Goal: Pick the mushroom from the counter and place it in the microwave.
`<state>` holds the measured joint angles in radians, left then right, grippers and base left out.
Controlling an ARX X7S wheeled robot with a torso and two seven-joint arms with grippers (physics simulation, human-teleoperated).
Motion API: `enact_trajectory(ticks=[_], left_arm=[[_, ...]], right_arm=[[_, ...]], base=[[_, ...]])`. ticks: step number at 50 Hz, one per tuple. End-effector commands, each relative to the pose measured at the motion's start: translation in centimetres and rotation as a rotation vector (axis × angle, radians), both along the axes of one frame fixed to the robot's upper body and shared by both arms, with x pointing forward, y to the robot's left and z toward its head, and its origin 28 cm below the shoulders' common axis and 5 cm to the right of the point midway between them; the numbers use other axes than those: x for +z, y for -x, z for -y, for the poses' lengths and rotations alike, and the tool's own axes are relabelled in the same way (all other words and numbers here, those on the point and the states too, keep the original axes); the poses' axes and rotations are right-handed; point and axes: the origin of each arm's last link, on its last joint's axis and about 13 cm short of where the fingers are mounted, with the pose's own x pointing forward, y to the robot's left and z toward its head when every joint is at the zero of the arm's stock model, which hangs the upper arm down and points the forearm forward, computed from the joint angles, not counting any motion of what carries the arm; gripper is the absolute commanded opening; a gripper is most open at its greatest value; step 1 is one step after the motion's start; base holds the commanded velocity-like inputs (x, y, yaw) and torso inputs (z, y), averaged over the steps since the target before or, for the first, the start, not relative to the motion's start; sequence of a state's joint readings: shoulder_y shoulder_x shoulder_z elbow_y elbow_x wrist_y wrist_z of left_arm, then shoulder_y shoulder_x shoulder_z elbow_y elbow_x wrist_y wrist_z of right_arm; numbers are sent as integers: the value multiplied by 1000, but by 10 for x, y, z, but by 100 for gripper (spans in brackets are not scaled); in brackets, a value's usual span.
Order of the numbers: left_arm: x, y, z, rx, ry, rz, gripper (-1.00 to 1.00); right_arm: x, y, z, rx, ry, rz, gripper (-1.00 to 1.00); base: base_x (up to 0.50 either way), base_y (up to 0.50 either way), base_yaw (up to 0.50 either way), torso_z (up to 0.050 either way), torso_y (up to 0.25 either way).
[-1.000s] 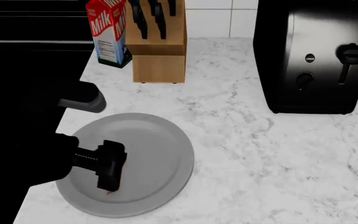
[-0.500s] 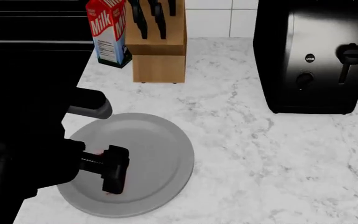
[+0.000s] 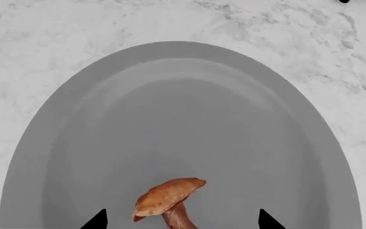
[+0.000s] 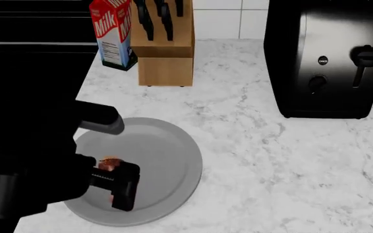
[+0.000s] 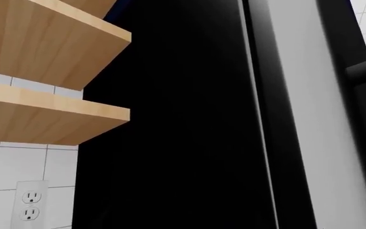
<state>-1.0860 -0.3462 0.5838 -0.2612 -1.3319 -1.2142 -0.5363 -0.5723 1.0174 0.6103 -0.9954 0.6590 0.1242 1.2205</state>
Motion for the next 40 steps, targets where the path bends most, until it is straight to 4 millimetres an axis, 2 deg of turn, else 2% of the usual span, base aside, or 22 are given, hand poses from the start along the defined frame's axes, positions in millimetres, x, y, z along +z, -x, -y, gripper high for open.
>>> enact_trajectory(ticks=[1, 33, 34, 40], left_arm=[[0, -3, 6, -11, 21, 4, 100], [-9, -3, 8, -25, 13, -2, 100], [-8, -2, 8, -24, 14, 0, -100], [-7, -1, 8, -26, 10, 14, -100]], right_arm=[[2, 2, 3, -4, 12, 14, 100], [3, 4, 3, -14, 17, 11, 100], [2, 4, 3, -12, 16, 11, 100], [1, 3, 3, -7, 16, 7, 100]], base=[[0, 0, 0, 0, 0], [0, 0, 0, 0, 0], [0, 0, 0, 0, 0], [0, 0, 0, 0, 0]])
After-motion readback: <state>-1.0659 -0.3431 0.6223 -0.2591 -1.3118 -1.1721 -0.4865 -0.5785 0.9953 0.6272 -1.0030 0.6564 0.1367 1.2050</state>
